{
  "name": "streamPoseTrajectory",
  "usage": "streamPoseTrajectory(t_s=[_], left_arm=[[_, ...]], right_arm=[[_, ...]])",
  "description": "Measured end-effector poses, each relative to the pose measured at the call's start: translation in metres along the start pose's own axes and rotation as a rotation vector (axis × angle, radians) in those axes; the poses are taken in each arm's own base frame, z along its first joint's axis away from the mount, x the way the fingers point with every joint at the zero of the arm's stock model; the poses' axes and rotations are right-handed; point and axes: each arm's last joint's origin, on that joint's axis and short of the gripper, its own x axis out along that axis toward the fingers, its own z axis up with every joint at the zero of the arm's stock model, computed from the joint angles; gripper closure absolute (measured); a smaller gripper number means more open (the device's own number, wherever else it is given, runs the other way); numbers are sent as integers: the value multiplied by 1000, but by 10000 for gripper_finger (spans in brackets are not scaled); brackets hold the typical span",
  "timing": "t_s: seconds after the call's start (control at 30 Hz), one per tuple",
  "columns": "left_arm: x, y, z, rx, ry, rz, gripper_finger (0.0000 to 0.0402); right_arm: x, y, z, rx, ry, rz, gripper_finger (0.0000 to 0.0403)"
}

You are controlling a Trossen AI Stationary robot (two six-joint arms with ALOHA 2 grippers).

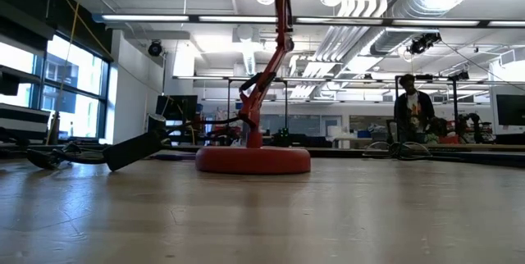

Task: Screw lightbulb
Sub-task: Insert the lightbulb on the lamp

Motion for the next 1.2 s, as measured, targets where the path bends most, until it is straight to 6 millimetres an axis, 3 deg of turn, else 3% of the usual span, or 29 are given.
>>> streamPoseTrajectory(t_s=[0.5,0.83,1.2], left_arm=[[35,4,-12,59,24,37,401],[36,4,-11,47,38,0,402],[32,4,-9,55,29,-4,401]], right_arm=[[-15,24,7,-348,6,-123,148],[-16,33,6,-556,31,-132,148],[-4,41,3,-780,48,-166,148]])
